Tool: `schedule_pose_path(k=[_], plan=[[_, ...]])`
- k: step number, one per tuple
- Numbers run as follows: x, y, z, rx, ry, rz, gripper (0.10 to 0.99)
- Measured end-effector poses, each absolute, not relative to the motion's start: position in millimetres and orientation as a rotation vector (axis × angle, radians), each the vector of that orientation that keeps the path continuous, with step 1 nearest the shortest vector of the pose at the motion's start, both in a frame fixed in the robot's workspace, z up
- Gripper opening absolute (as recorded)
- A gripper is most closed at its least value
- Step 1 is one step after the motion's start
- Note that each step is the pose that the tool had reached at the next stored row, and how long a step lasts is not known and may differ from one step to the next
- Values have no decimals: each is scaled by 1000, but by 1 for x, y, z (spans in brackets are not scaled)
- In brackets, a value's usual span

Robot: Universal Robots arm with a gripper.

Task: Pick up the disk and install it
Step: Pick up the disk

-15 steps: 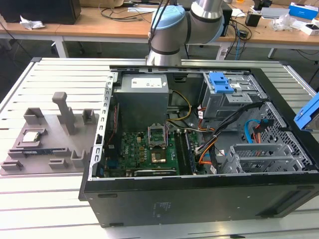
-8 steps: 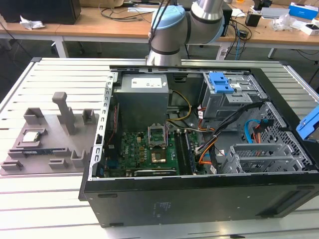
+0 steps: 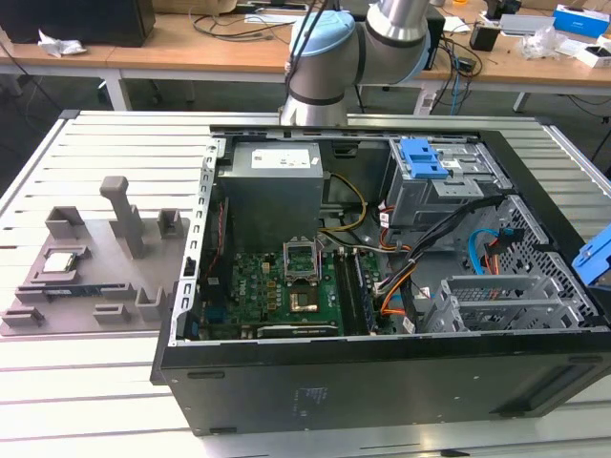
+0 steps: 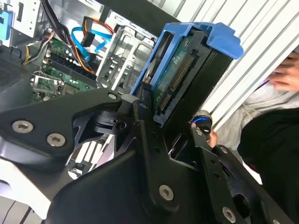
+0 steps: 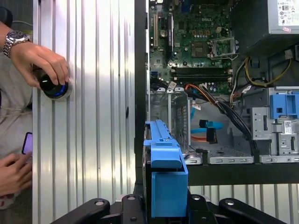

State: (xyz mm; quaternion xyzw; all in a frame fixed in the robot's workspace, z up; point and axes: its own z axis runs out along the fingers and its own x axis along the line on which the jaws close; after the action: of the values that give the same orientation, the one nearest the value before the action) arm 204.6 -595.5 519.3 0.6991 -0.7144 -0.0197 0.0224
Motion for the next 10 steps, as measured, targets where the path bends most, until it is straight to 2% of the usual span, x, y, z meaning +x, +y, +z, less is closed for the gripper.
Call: schedule_pose_path(k=[10], plan=[[199,-619,518,2165,-2213,-61,361]])
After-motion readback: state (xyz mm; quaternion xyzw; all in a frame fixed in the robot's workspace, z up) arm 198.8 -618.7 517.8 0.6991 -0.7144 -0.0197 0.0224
